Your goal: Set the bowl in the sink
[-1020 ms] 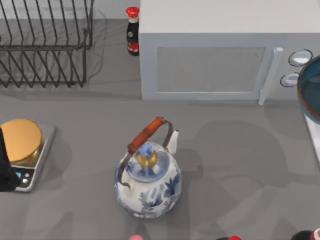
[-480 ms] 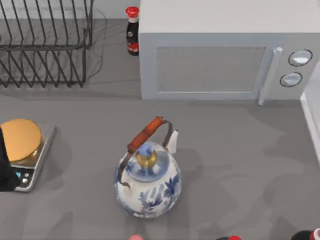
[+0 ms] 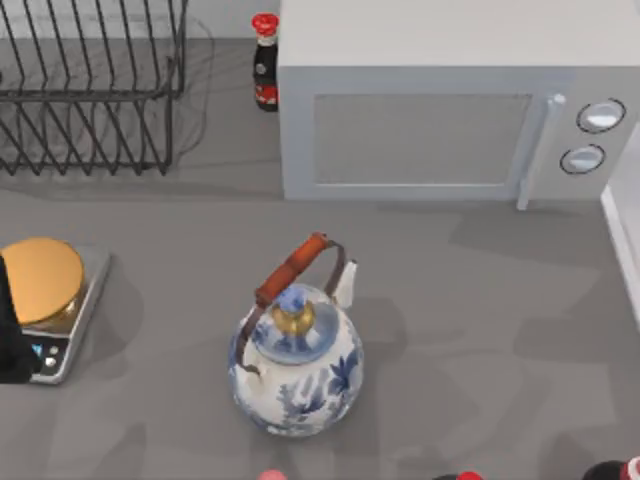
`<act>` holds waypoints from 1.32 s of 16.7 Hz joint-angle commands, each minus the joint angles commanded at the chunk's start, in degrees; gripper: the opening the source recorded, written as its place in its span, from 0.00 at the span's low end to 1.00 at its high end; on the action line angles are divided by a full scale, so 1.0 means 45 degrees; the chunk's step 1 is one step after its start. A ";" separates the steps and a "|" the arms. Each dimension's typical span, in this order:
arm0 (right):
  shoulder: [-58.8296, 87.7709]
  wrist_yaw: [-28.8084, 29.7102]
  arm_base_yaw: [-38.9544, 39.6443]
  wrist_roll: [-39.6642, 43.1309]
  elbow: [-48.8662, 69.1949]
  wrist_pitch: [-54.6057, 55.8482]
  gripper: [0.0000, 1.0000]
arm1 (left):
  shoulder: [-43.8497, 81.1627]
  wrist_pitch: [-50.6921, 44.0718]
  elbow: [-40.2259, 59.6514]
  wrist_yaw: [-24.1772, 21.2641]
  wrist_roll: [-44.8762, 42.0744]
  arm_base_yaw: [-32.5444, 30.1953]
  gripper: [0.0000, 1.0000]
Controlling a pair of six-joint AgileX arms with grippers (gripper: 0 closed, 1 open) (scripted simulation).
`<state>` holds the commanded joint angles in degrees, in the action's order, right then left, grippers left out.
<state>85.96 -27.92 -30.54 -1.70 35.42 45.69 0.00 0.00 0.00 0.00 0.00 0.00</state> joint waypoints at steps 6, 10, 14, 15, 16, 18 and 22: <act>-0.0094 -0.0183 0.0084 0.0145 -0.0284 0.1383 0.00 | 0.0000 0.0000 0.0000 0.0000 0.0000 0.0000 1.00; -0.0012 -0.0173 0.0066 0.0126 -0.0242 0.1382 0.00 | 0.0000 0.0000 0.0000 0.0000 0.0000 0.0000 1.00; 0.1360 -0.0169 -0.0005 0.0126 -0.0377 0.2799 0.00 | 0.0000 0.0000 0.0000 0.0000 0.0000 0.0000 1.00; 0.2013 -0.0166 -0.0031 0.0130 -0.0453 0.3491 0.00 | 0.0000 0.0000 0.0000 0.0000 0.0000 0.0000 1.00; 0.2759 -0.0163 -0.0053 0.0136 -0.0549 0.4311 0.00 | 0.0000 0.0000 0.0000 0.0000 0.0000 0.0000 1.00; 0.4412 -0.0157 -0.0075 0.0156 -0.0800 0.6305 0.00 | 0.0000 0.0000 0.0000 0.0000 0.0000 0.0000 1.00; 0.7454 -0.0113 -0.0015 0.0193 -0.1353 1.0078 0.00 | 0.0000 0.0000 0.0000 0.0000 0.0000 0.0000 1.00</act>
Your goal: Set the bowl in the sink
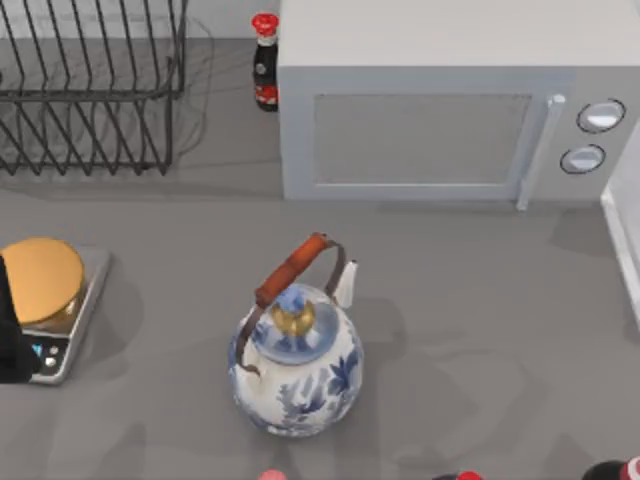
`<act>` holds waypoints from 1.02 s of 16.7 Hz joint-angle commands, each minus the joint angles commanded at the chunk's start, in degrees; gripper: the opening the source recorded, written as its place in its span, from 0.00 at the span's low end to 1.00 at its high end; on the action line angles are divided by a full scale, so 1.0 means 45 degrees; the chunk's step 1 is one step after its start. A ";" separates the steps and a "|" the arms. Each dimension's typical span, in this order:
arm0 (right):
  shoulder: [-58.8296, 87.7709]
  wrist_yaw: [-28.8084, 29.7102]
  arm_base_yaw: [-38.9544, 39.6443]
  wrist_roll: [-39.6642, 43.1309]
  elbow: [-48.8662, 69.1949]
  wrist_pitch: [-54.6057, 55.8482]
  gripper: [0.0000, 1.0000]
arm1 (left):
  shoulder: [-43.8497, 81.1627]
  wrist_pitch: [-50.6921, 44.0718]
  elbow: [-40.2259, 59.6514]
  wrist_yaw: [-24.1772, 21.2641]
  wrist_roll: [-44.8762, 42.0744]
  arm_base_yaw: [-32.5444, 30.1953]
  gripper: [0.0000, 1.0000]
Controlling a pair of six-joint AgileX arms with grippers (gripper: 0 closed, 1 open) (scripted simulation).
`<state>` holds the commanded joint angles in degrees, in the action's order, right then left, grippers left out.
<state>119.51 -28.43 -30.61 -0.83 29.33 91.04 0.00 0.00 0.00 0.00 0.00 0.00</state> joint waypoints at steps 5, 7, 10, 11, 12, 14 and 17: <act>0.1663 0.0047 0.0079 -0.0001 -0.0287 0.1850 0.00 | 0.0000 0.0000 0.0000 0.0000 0.0000 0.0000 1.00; 0.1663 0.0047 0.0079 -0.0001 -0.0287 0.1850 0.00 | 0.0000 0.0000 0.0000 0.0000 0.0000 0.0000 1.00; 0.1663 0.0047 0.0079 -0.0001 -0.0287 0.1850 0.08 | 0.0000 0.0000 0.0000 0.0000 0.0000 0.0000 1.00; 0.1663 0.0047 0.0079 -0.0001 -0.0287 0.1850 0.15 | 0.0000 0.0000 0.0000 0.0000 0.0000 0.0000 1.00; 0.1663 0.0047 0.0079 -0.0001 -0.0287 0.1850 0.23 | 0.0000 0.0000 0.0000 0.0000 0.0000 0.0000 1.00; 0.1663 0.0047 0.0079 -0.0001 -0.0287 0.1850 0.38 | 0.0000 0.0000 0.0000 0.0000 0.0000 0.0000 1.00; 0.1663 0.0047 0.0079 -0.0001 -0.0287 0.1850 0.60 | 0.0000 0.0000 0.0000 0.0000 0.0000 0.0000 1.00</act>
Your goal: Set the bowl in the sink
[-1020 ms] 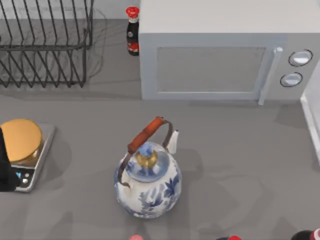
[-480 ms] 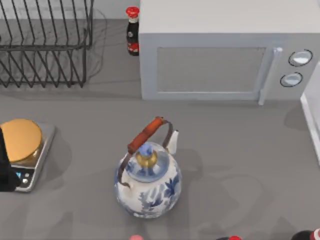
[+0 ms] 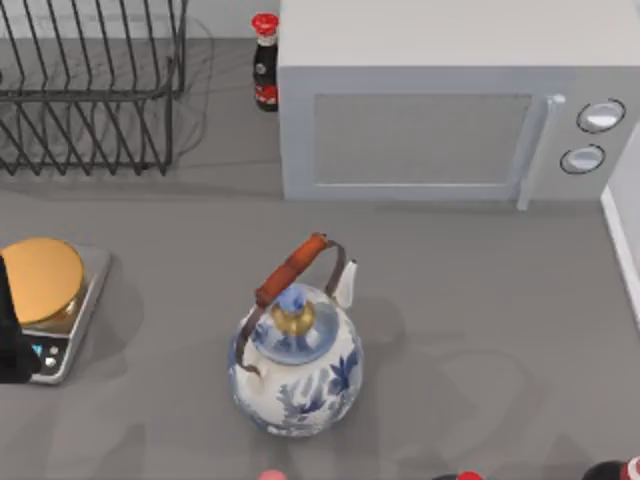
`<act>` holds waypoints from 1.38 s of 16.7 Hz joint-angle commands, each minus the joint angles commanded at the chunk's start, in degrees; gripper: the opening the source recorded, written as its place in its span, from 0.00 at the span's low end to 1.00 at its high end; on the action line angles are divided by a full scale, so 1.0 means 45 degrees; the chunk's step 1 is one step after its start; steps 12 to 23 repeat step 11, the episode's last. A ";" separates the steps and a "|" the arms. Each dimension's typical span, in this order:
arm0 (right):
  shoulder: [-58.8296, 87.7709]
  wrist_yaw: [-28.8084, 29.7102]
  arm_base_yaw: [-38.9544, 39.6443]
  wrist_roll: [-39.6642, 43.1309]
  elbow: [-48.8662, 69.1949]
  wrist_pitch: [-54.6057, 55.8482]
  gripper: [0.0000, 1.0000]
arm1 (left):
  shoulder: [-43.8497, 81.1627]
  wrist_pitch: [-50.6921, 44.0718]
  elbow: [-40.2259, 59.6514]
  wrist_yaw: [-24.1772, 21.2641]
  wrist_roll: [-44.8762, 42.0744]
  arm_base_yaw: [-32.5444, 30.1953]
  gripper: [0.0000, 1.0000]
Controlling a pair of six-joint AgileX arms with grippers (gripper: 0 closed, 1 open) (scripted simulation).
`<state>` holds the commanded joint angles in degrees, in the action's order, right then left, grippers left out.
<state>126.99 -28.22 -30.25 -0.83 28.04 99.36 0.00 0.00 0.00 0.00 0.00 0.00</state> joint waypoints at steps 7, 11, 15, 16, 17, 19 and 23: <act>0.0000 0.0000 0.0000 0.0000 0.0000 0.0000 1.00 | 0.0000 0.0000 0.0000 0.0000 0.0000 0.0000 1.00; 0.0000 0.0000 0.0000 0.0000 0.0000 0.0000 1.00 | 0.0000 0.0000 0.0000 0.0000 0.0000 0.0000 1.00; 0.0000 0.0000 0.0000 0.0000 0.0000 0.0000 1.00 | 0.0000 0.0000 0.0000 0.0000 0.0000 0.0000 1.00; 0.0000 0.0000 0.0000 0.0000 0.0000 0.0000 1.00 | 0.0000 0.0000 0.0000 0.0000 0.0000 0.0000 1.00; 0.0000 0.0000 0.0000 0.0000 0.0000 0.0000 1.00 | 0.0000 0.0000 0.0000 0.0000 0.0000 0.0000 1.00; 0.0000 0.0000 0.0000 0.0000 0.0000 0.0000 1.00 | 0.0000 0.0000 0.0000 0.0000 0.0000 0.0000 1.00; 0.0000 0.0000 0.0000 0.0000 0.0000 0.0000 1.00 | 0.0000 0.0000 0.0000 0.0000 0.0000 0.0000 1.00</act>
